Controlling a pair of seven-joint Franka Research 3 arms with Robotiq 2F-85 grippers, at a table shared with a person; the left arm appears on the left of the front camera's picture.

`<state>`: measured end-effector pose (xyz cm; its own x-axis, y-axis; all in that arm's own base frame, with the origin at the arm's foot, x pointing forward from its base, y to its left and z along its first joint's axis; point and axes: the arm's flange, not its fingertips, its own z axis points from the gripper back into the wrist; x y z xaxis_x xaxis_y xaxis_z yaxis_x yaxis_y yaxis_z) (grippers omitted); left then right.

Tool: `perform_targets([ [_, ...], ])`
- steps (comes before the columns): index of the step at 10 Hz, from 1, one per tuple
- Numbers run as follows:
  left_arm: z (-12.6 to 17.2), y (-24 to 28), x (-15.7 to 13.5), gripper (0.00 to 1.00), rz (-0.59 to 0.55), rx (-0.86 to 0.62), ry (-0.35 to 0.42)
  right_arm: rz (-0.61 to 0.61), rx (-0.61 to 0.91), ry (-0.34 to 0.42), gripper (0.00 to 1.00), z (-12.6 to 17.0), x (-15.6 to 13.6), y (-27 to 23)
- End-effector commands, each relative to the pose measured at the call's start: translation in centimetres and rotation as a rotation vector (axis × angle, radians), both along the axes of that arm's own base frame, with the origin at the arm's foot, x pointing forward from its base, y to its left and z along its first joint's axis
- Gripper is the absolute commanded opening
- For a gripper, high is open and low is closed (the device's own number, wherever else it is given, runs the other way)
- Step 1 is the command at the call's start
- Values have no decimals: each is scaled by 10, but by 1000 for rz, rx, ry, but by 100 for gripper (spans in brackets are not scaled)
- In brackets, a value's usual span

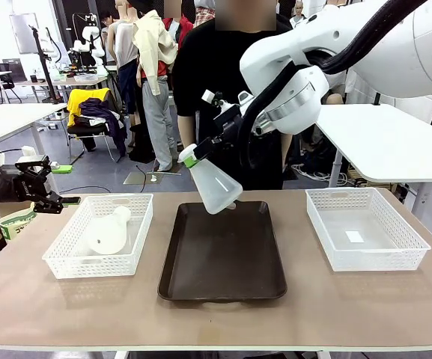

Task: Prepare the laboratory tools.
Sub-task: Place the picked Big flask upright in the Handle tray as instructed by the person.

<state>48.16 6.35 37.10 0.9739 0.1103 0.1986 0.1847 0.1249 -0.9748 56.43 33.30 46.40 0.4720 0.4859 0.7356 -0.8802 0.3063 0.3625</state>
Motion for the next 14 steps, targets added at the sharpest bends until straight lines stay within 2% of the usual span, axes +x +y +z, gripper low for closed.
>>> perform_targets([
  [1,1,1,-1,100,-1,8,-2,-21,-15,0,0,4,2,0],
  [2,1,1,-1,100,-1,8,-2,0,0,0,0,0,0,0],
  [4,1,1,-1,100,-1,8,-2,149,178,48,0,-20,-1,-18],
  [5,1,1,-1,100,-1,8,-2,243,256,12,0,-29,-2,-23],
  [6,1,1,-1,100,-1,8,-2,339,360,-58,0,-36,-1,-26],
  [8,1,1,-1,100,-1,8,-2,313,441,-147,0,-44,-1,-32],
  [10,1,1,-1,100,-1,8,-2,296,432,-204,0,-50,-2,-33],
  [11,1,1,-1,100,-1,8,-2,275,407,-188,0,-53,0,-33],
  [12,1,1,-1,100,-1,8,-2,131,379,-104,0,-53,7,-34],
  [13,1,1,-1,100,-1,8,-2,299,416,-181,0,-50,7,-35],
  [14,1,1,-1,100,-1,8,-2,299,416,-181,0,-50,7,-35],
])
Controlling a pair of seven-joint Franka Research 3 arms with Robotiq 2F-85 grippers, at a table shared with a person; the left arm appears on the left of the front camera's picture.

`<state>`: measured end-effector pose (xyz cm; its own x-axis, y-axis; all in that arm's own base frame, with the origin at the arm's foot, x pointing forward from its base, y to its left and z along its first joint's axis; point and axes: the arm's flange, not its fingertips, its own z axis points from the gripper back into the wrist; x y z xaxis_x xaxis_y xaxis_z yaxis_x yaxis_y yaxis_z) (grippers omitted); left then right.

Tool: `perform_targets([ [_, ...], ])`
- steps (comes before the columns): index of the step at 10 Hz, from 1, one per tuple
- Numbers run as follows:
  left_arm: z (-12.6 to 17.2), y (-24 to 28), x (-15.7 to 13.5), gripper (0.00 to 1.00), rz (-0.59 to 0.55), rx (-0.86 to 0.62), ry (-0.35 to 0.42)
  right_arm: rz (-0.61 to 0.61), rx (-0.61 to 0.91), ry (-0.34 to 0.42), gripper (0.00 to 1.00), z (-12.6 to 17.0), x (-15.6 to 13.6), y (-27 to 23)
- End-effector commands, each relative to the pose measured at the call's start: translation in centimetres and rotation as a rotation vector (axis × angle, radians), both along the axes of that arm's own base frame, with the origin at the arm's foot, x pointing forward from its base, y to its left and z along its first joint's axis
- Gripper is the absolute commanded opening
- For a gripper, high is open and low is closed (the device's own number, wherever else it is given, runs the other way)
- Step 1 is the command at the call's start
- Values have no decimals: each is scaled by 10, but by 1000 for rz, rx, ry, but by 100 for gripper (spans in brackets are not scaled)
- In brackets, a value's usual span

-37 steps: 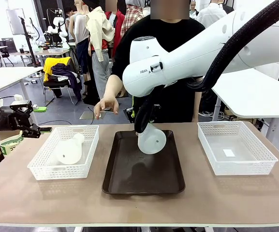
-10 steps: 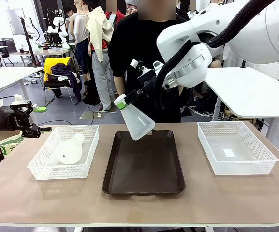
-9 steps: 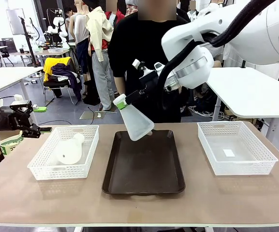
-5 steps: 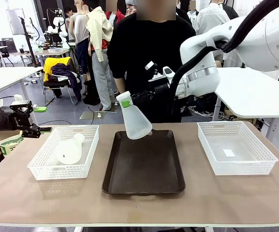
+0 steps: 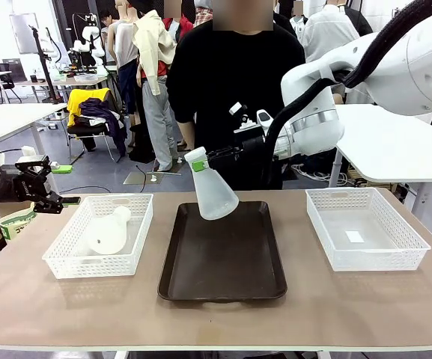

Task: Prepare the laboratory tools.
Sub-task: Place the picked Big flask upright in the Handle tray as instructed by the person.

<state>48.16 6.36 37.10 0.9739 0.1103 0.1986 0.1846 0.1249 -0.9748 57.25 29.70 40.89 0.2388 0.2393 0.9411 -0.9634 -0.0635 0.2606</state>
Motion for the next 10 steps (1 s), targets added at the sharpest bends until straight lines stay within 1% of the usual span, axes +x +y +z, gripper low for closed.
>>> perform_targets([
  [1,1,1,-1,100,-1,8,-2,-12,-5,6,0,-1,1,-2],
  [2,1,1,-1,100,-1,8,-2,57,-60,-24,0,-3,0,5],
  [3,1,1,-1,100,-1,8,-2,51,-91,-21,0,-24,6,1],
  [4,1,1,-1,100,-1,8,-2,37,-78,-21,0,-43,12,-5],
  [5,1,1,-1,100,-1,8,-2,25,-3,-57,0,-59,14,-9],
  [6,1,1,-1,100,-1,8,-2,-21,49,-115,0,-66,16,-11],
  [7,1,1,-1,100,-1,8,-2,-92,80,-175,0,-69,20,-14],
  [8,1,1,-1,100,-1,8,-2,-152,110,-205,0,-72,24,-15],
  [9,1,1,-1,100,-1,8,-2,-178,131,-240,0,-75,31,-14],
  [10,1,1,-1,100,-1,8,-2,-191,149,-256,0,-76,32,-11],
])
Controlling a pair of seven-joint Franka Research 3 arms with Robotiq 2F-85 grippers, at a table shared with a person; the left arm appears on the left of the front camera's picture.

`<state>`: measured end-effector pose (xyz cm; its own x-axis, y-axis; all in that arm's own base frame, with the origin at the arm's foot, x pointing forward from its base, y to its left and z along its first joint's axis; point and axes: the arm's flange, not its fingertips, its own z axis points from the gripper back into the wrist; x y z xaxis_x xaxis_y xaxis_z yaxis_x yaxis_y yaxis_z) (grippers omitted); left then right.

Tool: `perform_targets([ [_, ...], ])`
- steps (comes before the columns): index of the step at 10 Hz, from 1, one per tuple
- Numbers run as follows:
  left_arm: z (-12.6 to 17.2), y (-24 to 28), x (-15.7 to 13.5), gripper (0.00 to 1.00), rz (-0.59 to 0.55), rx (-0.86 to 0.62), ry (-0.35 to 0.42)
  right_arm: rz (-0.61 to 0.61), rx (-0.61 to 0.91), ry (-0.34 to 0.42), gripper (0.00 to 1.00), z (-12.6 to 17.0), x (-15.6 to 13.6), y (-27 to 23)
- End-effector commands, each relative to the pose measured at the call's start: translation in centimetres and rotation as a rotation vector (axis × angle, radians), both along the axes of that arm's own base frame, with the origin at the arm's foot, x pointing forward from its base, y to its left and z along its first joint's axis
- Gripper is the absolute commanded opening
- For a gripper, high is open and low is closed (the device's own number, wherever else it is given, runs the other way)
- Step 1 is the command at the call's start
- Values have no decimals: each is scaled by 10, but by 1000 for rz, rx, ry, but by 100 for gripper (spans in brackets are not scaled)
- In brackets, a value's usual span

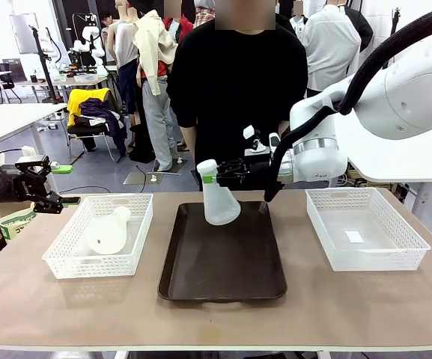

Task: Prepare the laboratory tools.
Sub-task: Place the picked Big flask upright in the Handle tray as instructed by the person.

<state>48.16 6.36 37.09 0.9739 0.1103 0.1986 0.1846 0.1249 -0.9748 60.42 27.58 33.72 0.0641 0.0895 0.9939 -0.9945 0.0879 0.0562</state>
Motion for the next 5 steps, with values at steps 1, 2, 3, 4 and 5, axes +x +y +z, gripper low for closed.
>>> perform_targets([
  [1,1,1,-1,100,-1,8,-2,-44,30,-48,0,-8,4,11],
  [2,1,1,-1,100,-1,8,-2,-64,44,-31,0,-14,9,11],
  [3,1,1,-1,100,-1,8,-2,-62,64,-18,0,-21,11,15],
  [4,1,1,-1,100,-1,8,-2,-55,68,-9,0,-24,11,16],
  [5,1,1,-1,100,-1,8,-2,-60,78,-3,0,-26,11,16],
])
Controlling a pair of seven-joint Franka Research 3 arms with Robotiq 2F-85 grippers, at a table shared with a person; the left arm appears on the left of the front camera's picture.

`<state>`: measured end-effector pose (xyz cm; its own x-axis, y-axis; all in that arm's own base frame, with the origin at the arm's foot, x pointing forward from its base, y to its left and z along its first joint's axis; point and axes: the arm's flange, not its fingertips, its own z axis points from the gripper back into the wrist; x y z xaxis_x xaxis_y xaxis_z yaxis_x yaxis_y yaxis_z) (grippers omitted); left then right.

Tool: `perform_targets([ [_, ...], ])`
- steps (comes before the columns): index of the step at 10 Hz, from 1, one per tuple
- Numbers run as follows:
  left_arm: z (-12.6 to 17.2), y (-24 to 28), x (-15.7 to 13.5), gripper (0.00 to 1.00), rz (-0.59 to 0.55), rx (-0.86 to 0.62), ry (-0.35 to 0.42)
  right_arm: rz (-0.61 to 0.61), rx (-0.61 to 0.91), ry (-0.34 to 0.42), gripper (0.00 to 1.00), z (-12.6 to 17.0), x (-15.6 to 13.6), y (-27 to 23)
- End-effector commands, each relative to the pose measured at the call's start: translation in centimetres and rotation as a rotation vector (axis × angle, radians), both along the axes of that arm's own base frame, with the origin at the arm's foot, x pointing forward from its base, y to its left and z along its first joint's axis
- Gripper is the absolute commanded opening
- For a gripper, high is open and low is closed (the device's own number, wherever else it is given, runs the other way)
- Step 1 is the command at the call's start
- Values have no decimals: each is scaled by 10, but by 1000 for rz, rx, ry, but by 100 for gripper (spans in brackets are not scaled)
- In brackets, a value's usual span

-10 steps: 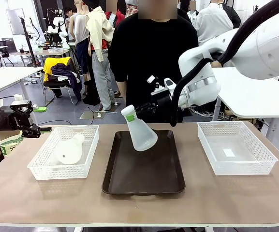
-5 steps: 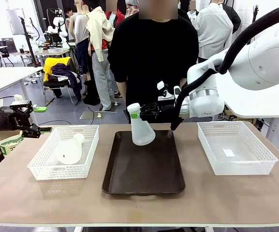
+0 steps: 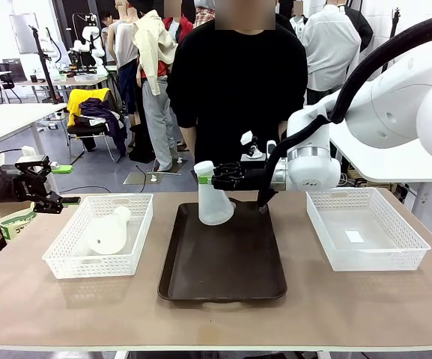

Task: Prepare the laboratory tools.
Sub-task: Place the picked Big flask upright in the Handle tray as instructed by the person.

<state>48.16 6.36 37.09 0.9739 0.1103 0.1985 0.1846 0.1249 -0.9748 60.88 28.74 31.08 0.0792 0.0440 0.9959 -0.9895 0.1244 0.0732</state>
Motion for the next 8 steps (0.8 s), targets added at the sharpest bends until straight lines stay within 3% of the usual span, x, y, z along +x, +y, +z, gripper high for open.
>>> perform_targets([
  [1,1,1,-1,100,-1,8,-2,-21,52,-14,0,0,6,4],
  [3,1,1,-1,100,-1,8,-2,-20,63,19,0,-10,4,1],
  [4,1,1,-1,100,-1,8,-2,-20,66,38,5,-14,0,-1],
  [8,1,1,-1,100,-1,8,-2,-21,99,80,83,-29,-7,-10],
])
